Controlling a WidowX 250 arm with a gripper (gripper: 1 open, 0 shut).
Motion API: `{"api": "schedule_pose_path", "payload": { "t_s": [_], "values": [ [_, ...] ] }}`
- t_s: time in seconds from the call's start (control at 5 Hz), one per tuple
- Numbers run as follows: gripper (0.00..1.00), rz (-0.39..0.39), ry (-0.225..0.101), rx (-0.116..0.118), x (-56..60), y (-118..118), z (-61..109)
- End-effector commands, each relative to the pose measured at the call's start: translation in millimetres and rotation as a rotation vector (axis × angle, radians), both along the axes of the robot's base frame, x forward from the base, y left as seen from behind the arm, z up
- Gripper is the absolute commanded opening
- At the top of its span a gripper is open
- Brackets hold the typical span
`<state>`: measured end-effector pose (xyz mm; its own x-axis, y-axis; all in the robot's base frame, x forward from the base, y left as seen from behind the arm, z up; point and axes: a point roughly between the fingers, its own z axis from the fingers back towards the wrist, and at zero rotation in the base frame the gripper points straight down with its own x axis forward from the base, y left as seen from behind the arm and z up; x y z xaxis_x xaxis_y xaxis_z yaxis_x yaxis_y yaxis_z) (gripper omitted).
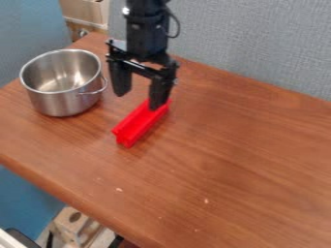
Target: Put the red object in the metal pot
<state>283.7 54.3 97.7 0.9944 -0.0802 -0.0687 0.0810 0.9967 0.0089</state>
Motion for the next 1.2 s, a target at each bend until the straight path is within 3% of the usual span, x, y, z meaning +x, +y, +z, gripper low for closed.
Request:
{"api": "schedule_pose_path", "payload": {
  "t_s": [0.0,1.0],
  "values": [
    [1.00,-0.019,-0.032,0.010,4.7,9.2,-0.9],
    [1.00,-0.055,-0.027,-0.006,15.0,17.2,-36.2]
  ]
}}
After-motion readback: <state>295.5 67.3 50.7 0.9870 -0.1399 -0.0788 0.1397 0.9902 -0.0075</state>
